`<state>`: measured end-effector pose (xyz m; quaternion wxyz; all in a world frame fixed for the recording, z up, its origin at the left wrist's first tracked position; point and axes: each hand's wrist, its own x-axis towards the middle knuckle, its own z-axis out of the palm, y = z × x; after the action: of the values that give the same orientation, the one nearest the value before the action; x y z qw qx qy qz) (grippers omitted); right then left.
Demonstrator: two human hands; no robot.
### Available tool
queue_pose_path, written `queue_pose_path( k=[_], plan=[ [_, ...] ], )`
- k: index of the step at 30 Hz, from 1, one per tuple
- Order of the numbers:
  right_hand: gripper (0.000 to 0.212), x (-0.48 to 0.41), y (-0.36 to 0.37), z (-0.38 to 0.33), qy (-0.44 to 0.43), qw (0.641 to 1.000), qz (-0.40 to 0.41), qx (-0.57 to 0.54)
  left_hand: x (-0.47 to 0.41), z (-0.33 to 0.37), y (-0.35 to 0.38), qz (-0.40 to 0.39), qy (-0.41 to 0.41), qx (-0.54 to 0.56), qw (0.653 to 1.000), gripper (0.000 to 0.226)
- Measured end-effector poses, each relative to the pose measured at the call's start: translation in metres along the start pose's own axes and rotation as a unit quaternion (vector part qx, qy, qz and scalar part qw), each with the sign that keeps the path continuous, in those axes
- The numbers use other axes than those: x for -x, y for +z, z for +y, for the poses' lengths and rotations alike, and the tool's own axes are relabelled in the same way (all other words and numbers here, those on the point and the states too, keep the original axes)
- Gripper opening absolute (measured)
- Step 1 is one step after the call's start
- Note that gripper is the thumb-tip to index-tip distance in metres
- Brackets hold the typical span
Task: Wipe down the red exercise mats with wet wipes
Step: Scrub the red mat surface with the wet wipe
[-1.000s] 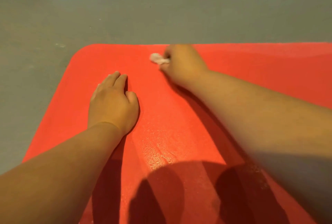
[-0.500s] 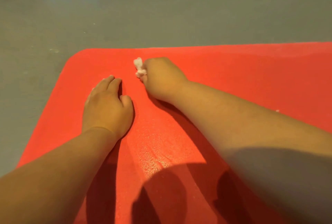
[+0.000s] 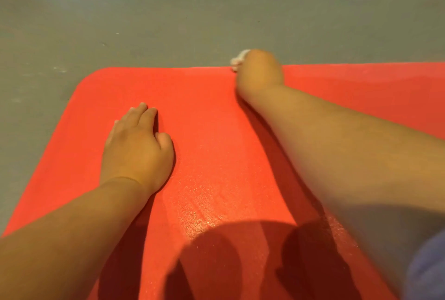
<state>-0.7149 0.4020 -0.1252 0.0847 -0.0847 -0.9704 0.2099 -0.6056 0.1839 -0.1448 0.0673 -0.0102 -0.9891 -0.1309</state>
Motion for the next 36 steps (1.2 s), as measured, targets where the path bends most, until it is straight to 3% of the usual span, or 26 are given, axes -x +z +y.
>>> queue_pose_path(
  k=[3, 6, 11, 13, 19, 22, 24, 27, 31, 33, 36],
  plan=[
    [0.019, 0.005, 0.02, -0.048, -0.088, 0.994, -0.048, -0.045, 0.0, 0.001, -0.001, 0.005, -0.001, 0.007, 1.0, 0.067],
    [0.021, 0.009, 0.014, -0.039, -0.112, 0.993, -0.023, -0.011, 0.0, 0.001, -0.001, 0.002, -0.003, 0.008, 1.0, 0.068],
    [0.03, -0.008, -0.026, 0.048, 0.047, 0.996, 0.032, 0.071, -0.001, 0.001, -0.001, 0.0, 0.002, 0.008, 1.0, 0.068],
    [0.028, -0.008, -0.028, 0.053, 0.065, 0.994, 0.032, 0.086, -0.001, 0.002, -0.001, 0.0, 0.002, 0.008, 1.0, 0.068],
    [0.029, -0.008, 0.028, -0.051, -0.081, 0.996, -0.029, 0.023, -0.001, 0.001, -0.001, -0.003, 0.003, 0.006, 1.0, 0.067],
    [0.038, -0.006, 0.039, -0.088, -0.184, 0.979, -0.062, 0.056, -0.001, 0.002, 0.0, -0.003, 0.006, 0.007, 1.0, 0.067],
    [0.044, -0.003, 0.034, -0.086, -0.205, 0.973, -0.06, 0.086, 0.0, 0.002, 0.0, -0.002, 0.005, 0.009, 1.0, 0.067],
    [0.028, -0.005, 0.017, -0.049, -0.145, 0.986, -0.02, 0.085, 0.001, 0.002, 0.0, -0.003, 0.006, 0.013, 1.0, 0.065],
    [0.027, -0.014, -0.006, 0.002, -0.002, 0.994, 0.005, 0.109, 0.0, 0.001, 0.002, -0.003, 0.003, 0.019, 1.0, 0.058],
    [0.026, -0.013, -0.004, -0.002, -0.002, 0.997, -0.006, 0.083, 0.0, 0.002, 0.001, 0.0, 0.002, 0.02, 1.0, 0.066],
    [0.014, -0.001, 0.014, -0.044, -0.08, 0.996, -0.039, 0.023, 0.001, 0.003, -0.001, -0.001, 0.003, 0.017, 1.0, 0.069]
  ],
)
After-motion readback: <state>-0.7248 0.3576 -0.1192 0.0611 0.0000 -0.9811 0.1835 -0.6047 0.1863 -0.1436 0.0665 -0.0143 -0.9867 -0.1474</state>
